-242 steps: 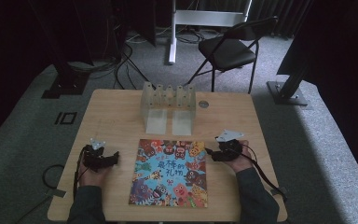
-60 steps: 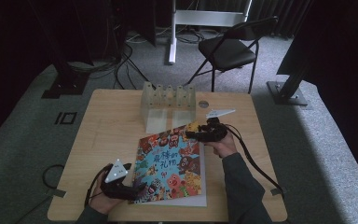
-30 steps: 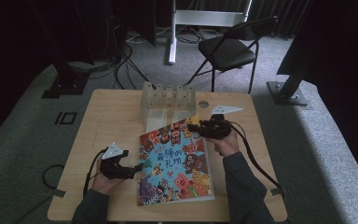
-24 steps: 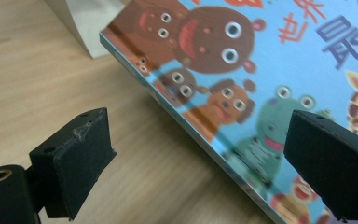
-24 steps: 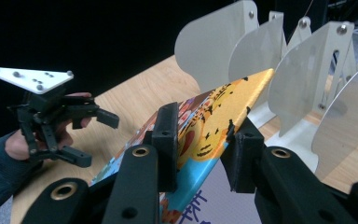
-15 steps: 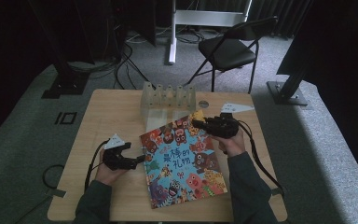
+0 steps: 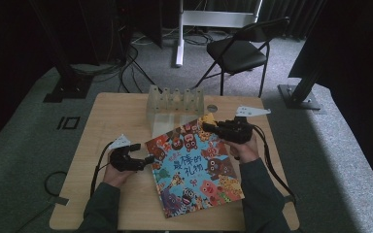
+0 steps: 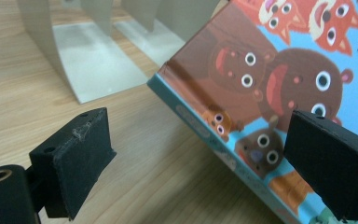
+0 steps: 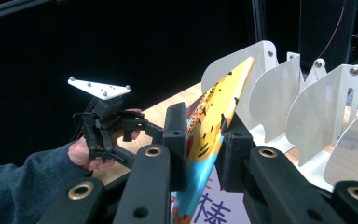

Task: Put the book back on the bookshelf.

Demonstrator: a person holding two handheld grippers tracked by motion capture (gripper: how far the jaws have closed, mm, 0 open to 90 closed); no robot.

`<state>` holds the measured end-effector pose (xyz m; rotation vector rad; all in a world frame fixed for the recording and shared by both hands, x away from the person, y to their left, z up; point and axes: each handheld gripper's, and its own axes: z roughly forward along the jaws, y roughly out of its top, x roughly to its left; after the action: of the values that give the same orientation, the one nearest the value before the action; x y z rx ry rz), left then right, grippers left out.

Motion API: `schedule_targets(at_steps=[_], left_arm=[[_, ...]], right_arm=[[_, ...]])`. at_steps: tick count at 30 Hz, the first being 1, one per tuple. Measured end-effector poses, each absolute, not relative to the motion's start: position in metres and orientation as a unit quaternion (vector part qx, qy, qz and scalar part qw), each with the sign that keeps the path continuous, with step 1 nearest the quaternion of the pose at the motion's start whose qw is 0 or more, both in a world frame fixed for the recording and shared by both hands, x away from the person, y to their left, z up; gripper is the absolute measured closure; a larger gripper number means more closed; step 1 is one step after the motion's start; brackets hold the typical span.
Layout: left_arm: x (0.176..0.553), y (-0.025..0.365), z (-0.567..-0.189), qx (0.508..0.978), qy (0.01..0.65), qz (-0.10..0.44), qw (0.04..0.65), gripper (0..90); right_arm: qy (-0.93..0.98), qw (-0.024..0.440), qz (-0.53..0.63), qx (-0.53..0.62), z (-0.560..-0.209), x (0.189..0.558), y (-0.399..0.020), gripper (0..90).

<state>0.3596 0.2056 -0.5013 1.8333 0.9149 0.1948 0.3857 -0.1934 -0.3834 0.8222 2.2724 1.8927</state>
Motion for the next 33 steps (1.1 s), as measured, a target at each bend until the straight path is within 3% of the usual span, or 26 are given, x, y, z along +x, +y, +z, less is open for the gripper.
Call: schedule_targets(at_steps=[10, 18, 23, 33], left_arm=[[0.368, 0.190, -0.499, 0.747, 0.349, 0.045, 0.564, 7.6], [0.374, 0.183, -0.501, 0.747, 0.348, -0.012, 0.567, 3.0], [0.376, 0.180, -0.502, 0.750, 0.333, -0.043, 0.570, 7.3], [0.376, 0.188, -0.494, 0.745, 0.339, -0.050, 0.573, 20.1]], right_arm=[[0.737, 0.032, 0.622, 0.262, -0.383, 0.385, -0.195, 77.0], [0.732, 0.024, 0.632, 0.254, -0.384, 0.385, -0.197, 77.1], [0.728, 0.020, 0.637, 0.254, -0.387, 0.386, -0.200, 77.0], [0.742, 0.046, 0.618, 0.253, -0.383, 0.386, -0.203, 74.6]])
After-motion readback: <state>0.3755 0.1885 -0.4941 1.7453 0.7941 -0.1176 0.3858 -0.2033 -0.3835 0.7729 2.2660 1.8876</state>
